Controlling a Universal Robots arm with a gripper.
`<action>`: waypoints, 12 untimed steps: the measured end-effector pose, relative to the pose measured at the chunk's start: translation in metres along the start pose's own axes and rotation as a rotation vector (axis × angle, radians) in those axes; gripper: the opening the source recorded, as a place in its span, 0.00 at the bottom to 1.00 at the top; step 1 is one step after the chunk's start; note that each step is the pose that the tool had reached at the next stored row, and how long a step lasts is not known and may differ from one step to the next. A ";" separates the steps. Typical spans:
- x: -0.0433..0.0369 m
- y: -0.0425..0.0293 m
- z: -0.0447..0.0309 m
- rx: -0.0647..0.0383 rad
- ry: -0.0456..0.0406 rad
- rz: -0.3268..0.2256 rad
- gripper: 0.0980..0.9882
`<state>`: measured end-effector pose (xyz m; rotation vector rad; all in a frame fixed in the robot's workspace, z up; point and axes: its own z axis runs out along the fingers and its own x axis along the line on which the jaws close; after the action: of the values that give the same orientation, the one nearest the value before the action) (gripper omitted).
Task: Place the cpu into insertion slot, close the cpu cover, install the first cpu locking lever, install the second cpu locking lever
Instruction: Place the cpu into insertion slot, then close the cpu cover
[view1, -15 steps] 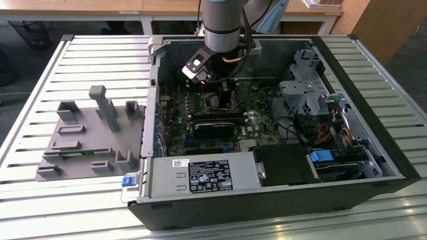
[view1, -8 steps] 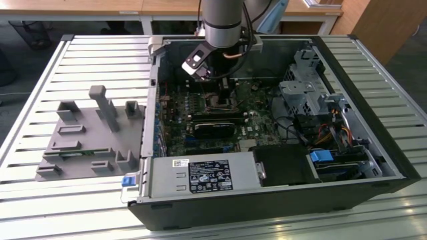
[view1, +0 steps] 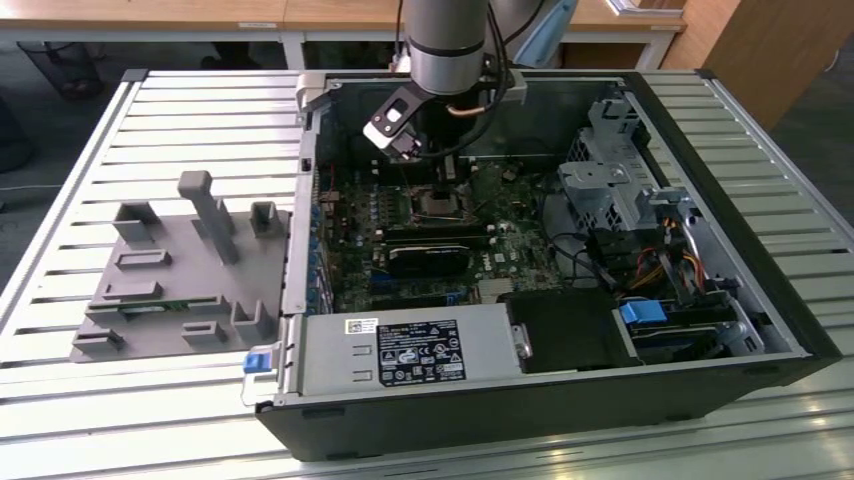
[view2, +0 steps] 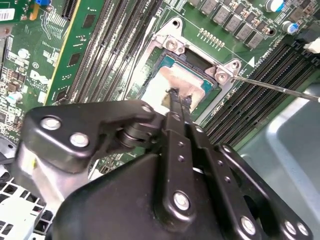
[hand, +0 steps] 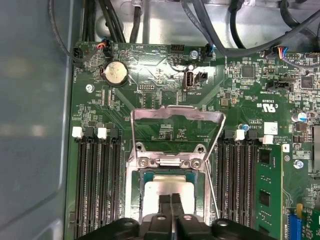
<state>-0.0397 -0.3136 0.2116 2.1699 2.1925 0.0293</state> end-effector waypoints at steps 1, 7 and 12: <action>-0.0001 0.0000 -0.0004 0.000 0.0007 0.000 0.03; -0.0001 0.0003 -0.0023 0.002 0.0021 0.000 0.01; -0.0002 0.0003 -0.0034 0.002 0.0020 0.000 0.01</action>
<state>-0.0395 -0.3137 0.2151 2.1717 2.1944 0.0297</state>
